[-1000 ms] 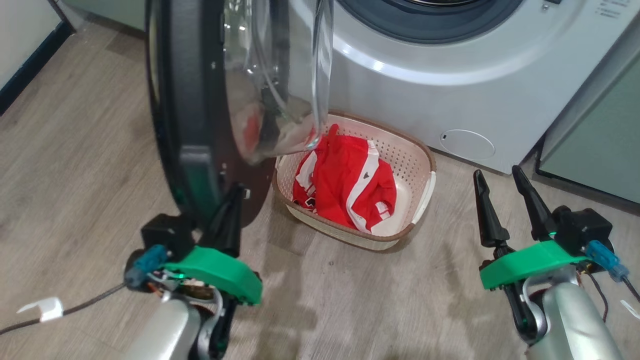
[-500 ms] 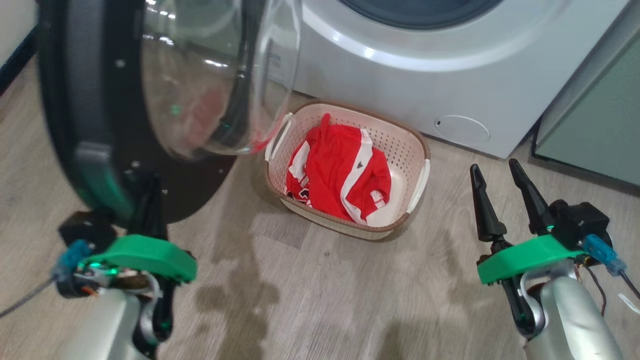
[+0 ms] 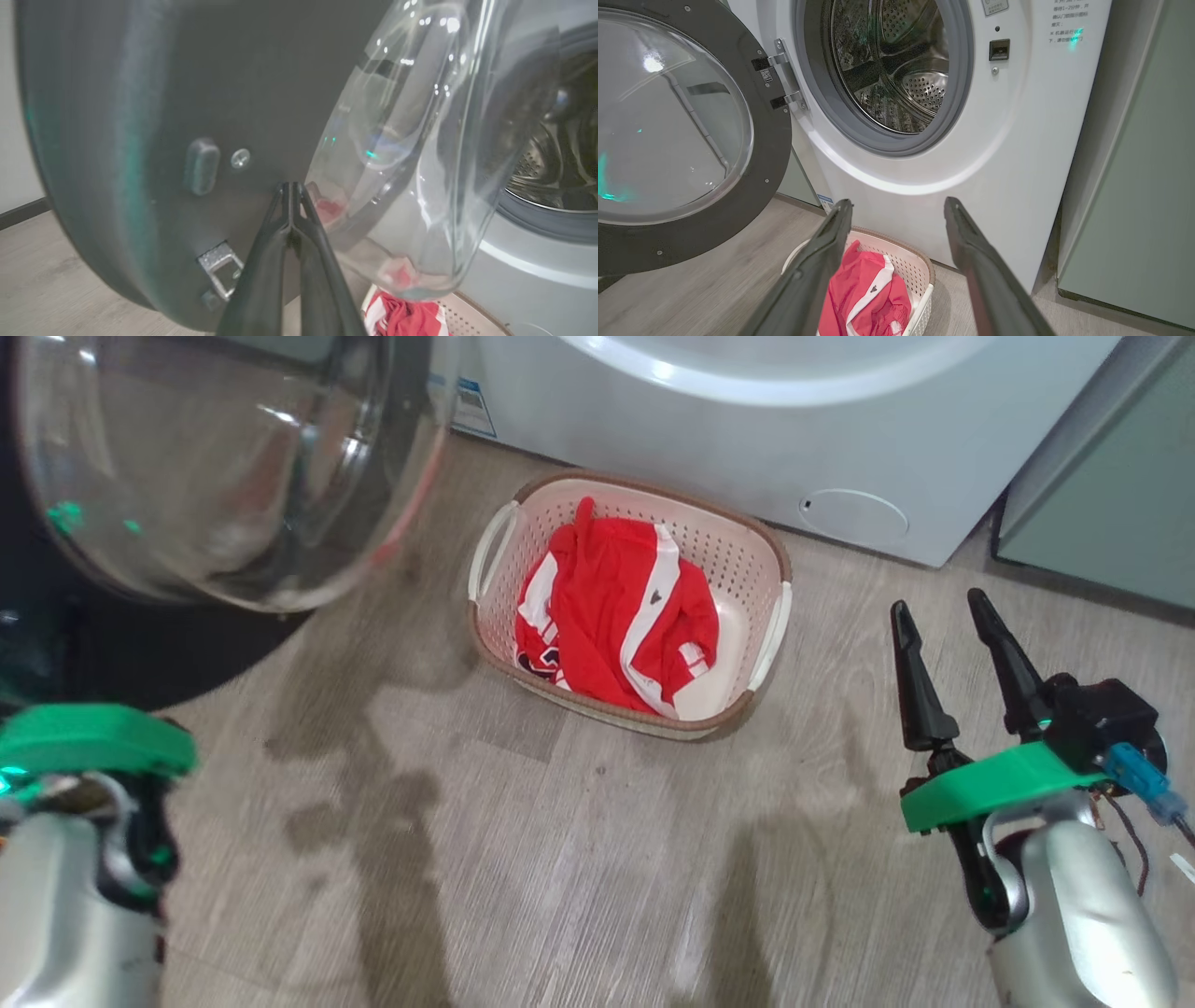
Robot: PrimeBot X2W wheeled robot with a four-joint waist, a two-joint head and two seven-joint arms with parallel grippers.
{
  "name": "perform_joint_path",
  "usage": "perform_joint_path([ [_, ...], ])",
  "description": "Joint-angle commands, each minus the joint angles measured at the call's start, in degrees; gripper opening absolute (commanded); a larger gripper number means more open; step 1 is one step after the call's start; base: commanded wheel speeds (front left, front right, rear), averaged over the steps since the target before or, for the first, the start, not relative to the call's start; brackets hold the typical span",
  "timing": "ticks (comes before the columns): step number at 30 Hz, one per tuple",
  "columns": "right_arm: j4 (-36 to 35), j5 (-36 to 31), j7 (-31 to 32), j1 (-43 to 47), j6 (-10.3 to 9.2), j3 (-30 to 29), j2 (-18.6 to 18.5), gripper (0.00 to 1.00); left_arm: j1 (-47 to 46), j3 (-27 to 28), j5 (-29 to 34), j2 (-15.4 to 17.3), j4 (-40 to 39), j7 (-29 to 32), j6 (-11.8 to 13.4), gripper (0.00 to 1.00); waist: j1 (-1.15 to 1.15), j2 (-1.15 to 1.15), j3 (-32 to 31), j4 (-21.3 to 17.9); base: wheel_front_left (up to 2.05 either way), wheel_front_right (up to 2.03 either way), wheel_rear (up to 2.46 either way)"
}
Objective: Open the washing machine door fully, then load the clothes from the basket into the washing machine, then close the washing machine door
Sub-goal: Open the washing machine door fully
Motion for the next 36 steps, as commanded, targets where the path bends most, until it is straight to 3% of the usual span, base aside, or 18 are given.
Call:
perform_joint_path([
  [1,-2.56,-0.53,0.37,-2.09,0.0,1.28,0.29,1.0,-3.54,5.55,0.5,3.05,-0.4,-0.69,-0.43,0.0,-0.01,0.0,0.98,-0.36,0.0,0.0,0.0],
  [8,-3.41,-1.08,1.02,-2.98,0.0,1.13,0.29,1.0,-6.99,14.44,2.65,2.73,4.22,-0.71,-3.35,0.0,-0.01,0.0,2.46,-0.58,0.0,0.0,0.0],
  [16,-3.35,-1.07,1.04,-3.6,0.0,1.53,0.29,1.0,-9.8,19.6,6.07,2.32,8.46,-0.71,-6.69,0.0,-0.01,0.0,2.91,-0.77,0.0,0.0,0.0],
  [22,-2.55,-0.57,0.65,-3.59,0.0,2.0,0.29,1.0,-7.34,22.4,9.48,-1.3,6.19,-0.72,-8.44,0.0,-0.01,0.0,1.71,-1.31,0.0,0.0,0.0],
  [29,-1.52,0.57,-0.15,-2.46,0.0,2.16,0.29,1.0,2.41,22.1,13.94,-6.58,-3.51,-0.72,-9.34,0.0,-0.01,0.0,-1.3,-2.41,0.0,0.0,0.0],
  [30,-1.36,0.76,-0.26,-2.2,0.0,2.22,0.29,1.0,4.0,21.59,14.47,-7.34,-5.12,-0.72,-9.43,0.13,-0.01,0.0,-1.8,-2.62,0.0,0.0,0.0],
  [31,-1.26,0.95,-0.36,-1.93,0.0,2.21,0.29,1.0,5.45,20.97,14.84,-8.09,-6.68,-0.72,-9.5,0.42,-0.01,0.0,-2.23,-2.78,0.0,0.0,0.0],
  [32,-1.19,1.13,-0.46,-1.65,0.0,2.21,0.29,1.0,6.79,20.08,15.27,-8.65,-8.17,-0.68,-9.68,0.87,-0.01,0.0,-2.61,-2.91,0.0,0.0,0.0],
  [33,-1.05,1.28,-0.54,-1.37,0.0,2.22,0.29,1.0,8.04,19.2,15.84,-8.94,-9.45,-0.34,-9.78,1.0,-0.01,0.0,-3.05,-3.13,0.0,0.0,0.0],
  [36,-0.51,1.74,-0.76,-0.6,0.0,1.98,0.29,1.0,10.86,16.39,17.44,-9.9,-13.49,0.53,-9.64,1.0,-0.01,0.0,-4.14,-3.8,0.0,0.0,0.0],
])
